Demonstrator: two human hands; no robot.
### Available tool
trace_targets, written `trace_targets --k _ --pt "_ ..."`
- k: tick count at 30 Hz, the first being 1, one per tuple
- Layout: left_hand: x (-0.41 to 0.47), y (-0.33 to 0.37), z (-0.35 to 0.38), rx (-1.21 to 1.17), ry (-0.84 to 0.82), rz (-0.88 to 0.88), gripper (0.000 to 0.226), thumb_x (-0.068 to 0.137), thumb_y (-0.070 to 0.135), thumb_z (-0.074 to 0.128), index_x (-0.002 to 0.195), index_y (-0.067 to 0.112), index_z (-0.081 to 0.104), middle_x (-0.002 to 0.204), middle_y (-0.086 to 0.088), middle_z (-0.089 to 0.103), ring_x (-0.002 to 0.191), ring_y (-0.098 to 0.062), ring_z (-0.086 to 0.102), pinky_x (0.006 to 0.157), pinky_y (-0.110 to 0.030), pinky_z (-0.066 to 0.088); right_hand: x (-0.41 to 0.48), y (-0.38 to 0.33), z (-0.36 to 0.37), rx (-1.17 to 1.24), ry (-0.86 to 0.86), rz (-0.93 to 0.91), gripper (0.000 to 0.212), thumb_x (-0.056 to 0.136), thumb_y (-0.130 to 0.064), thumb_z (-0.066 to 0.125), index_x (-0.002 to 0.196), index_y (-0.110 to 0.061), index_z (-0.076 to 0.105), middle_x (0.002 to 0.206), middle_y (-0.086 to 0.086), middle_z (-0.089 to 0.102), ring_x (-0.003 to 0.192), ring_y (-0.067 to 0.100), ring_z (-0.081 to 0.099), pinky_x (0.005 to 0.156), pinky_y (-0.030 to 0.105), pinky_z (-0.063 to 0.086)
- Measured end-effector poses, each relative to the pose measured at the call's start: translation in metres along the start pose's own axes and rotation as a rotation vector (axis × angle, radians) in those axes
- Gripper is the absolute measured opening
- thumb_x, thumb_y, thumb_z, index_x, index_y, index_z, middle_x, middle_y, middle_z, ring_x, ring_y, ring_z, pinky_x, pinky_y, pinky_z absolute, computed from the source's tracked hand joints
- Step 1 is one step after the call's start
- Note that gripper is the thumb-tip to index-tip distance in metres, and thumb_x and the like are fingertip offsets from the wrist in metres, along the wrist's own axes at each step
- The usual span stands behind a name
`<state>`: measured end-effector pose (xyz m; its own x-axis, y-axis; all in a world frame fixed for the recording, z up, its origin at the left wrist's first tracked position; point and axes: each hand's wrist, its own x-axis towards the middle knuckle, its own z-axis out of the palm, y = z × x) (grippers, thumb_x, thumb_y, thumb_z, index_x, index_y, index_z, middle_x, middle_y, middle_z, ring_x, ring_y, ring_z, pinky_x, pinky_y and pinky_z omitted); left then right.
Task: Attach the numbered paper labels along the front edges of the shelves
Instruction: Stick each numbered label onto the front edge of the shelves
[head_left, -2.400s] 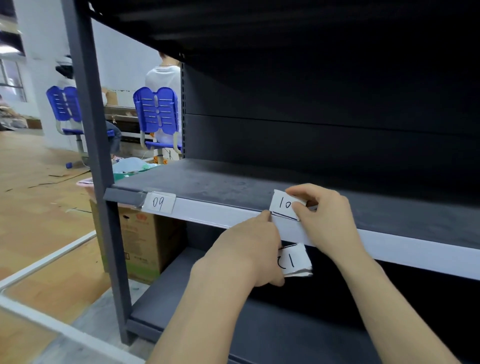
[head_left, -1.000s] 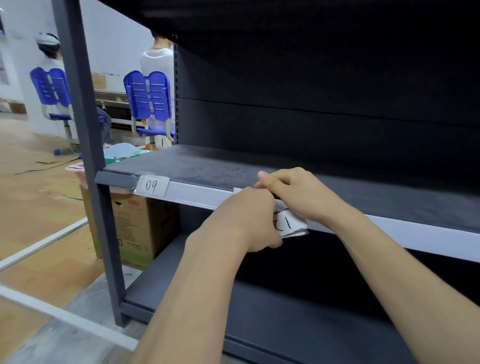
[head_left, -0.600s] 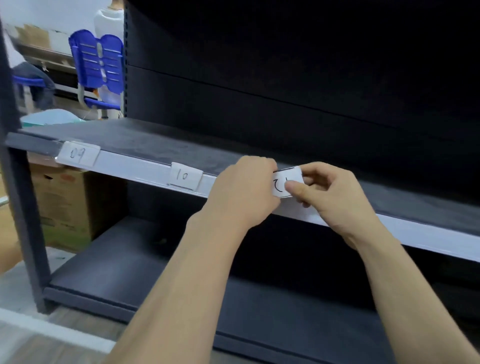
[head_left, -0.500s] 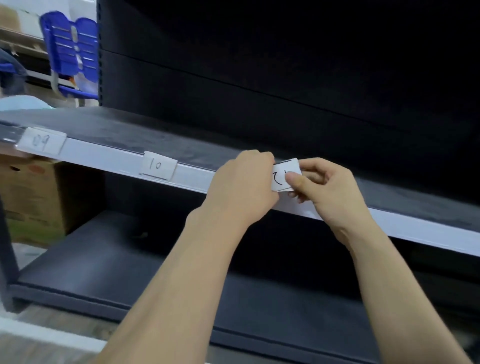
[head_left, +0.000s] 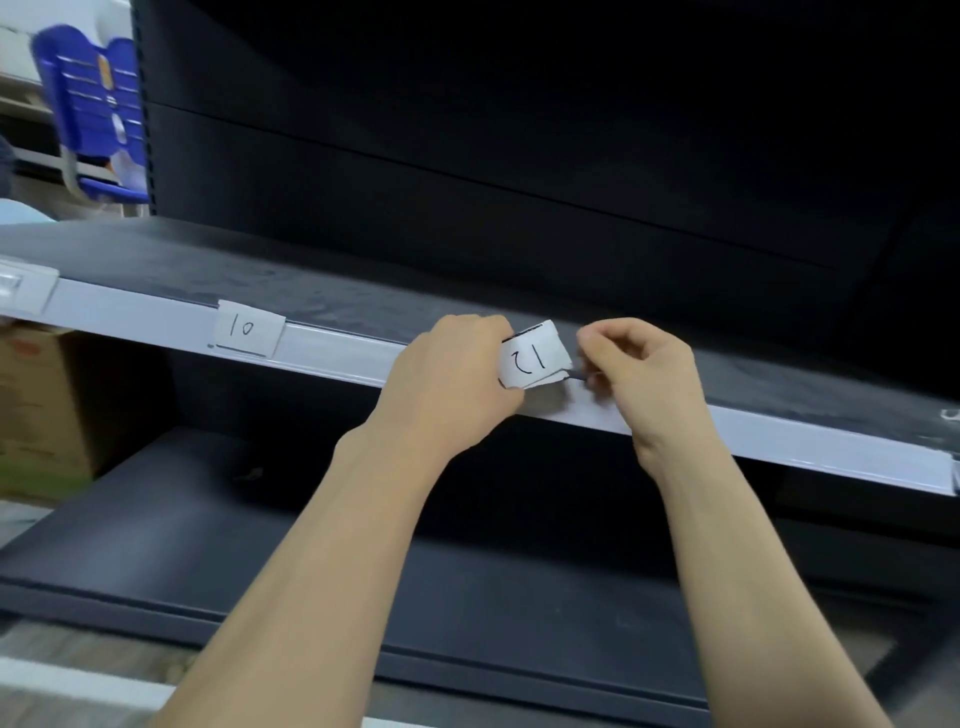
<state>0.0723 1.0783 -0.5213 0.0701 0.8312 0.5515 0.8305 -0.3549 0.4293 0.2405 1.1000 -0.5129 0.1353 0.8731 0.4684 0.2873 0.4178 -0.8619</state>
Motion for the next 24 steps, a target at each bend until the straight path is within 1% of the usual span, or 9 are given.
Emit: trace_targets --k 2,5,7,9,12,14,18,22,24 --pt "0.0 -0.002 0.0 -0.018 0.015 -0.013 0.021 0.078 0.026 0.065 0.099 0.021 0.061 0.094 0.004 0.063 0.084 -0.024 0.06 0.075 -0.042 0.053 0.003 0.001 -0.004 0.03 0.051 0.04 0.008 0.089 -0.017 0.063 0.086 -0.015 0.07 0.074 -0.001 0.067 0.071 0.012 0.059 0.067 0.026 0.05" --pt "0.002 0.001 0.0 -0.019 0.022 0.006 0.019 0.078 0.027 0.065 0.096 0.022 0.061 0.091 0.004 0.062 0.082 -0.023 0.059 0.073 -0.043 0.052 0.001 0.0 -0.002 0.011 -0.051 -0.004 0.014 0.085 -0.027 0.07 0.096 -0.019 0.068 0.087 -0.002 0.072 0.079 0.011 0.067 0.073 0.024 0.054" --pt "0.002 0.006 0.003 -0.013 -0.001 0.026 0.021 0.076 0.028 0.066 0.095 0.023 0.06 0.09 0.005 0.061 0.081 -0.022 0.059 0.072 -0.043 0.052 -0.001 -0.001 0.003 -0.048 -0.095 -0.058 0.016 0.082 -0.025 0.073 0.096 -0.02 0.067 0.091 -0.004 0.072 0.083 0.007 0.068 0.071 0.018 0.052" --pt "0.001 0.007 0.006 -0.01 -0.015 0.034 0.029 0.075 0.029 0.068 0.102 0.024 0.059 0.093 0.005 0.061 0.082 -0.023 0.059 0.073 -0.043 0.052 0.0 -0.001 0.007 -0.054 -0.053 -0.067 0.011 0.082 -0.018 0.073 0.092 -0.018 0.066 0.089 -0.003 0.072 0.081 0.006 0.067 0.069 0.017 0.051" --pt "0.0 0.003 0.009 -0.013 -0.015 0.022 0.05 0.076 0.03 0.069 0.124 0.03 0.051 0.107 0.006 0.062 0.089 -0.023 0.06 0.078 -0.04 0.052 0.004 -0.001 0.006 0.137 0.07 0.022 0.009 0.087 -0.013 0.068 0.095 -0.013 0.065 0.087 0.003 0.074 0.082 0.014 0.07 0.074 0.026 0.056" --pt "0.0 0.0 0.009 0.001 -0.001 0.015 0.058 0.078 0.031 0.069 0.131 0.03 0.047 0.114 0.006 0.061 0.095 -0.023 0.06 0.081 -0.039 0.051 0.008 -0.001 0.003 0.214 0.169 0.041 0.009 0.09 -0.012 0.063 0.098 -0.012 0.061 0.083 0.001 0.072 0.08 0.014 0.07 0.072 0.027 0.057" --pt "0.002 -0.006 0.01 -0.006 0.045 0.001 0.047 0.079 0.03 0.066 0.124 0.029 0.054 0.112 0.008 0.06 0.095 -0.019 0.058 0.081 -0.037 0.05 0.01 -0.002 -0.004 0.144 0.227 0.064 0.015 0.083 -0.011 0.052 0.088 -0.019 0.063 0.076 -0.008 0.061 0.074 0.012 0.057 0.068 0.031 0.049" --pt "0.003 -0.008 0.016 -0.043 0.09 0.008 0.04 0.081 0.033 0.065 0.12 0.029 0.056 0.108 0.01 0.062 0.094 -0.016 0.058 0.078 -0.034 0.05 0.006 -0.005 -0.004 -0.042 0.082 0.149 0.018 0.075 -0.011 0.044 0.078 -0.001 0.059 0.071 0.008 0.045 0.058 0.019 0.036 0.053 0.026 0.031" --pt "0.004 -0.007 0.018 -0.091 0.129 0.025 0.037 0.08 0.034 0.066 0.116 0.029 0.057 0.102 0.01 0.062 0.087 -0.016 0.059 0.075 -0.037 0.052 0.005 -0.006 0.0 -0.095 0.003 0.163 0.018 0.078 -0.022 0.051 0.069 -0.008 0.058 0.072 0.009 0.04 0.053 0.018 0.029 0.049 0.026 0.025"
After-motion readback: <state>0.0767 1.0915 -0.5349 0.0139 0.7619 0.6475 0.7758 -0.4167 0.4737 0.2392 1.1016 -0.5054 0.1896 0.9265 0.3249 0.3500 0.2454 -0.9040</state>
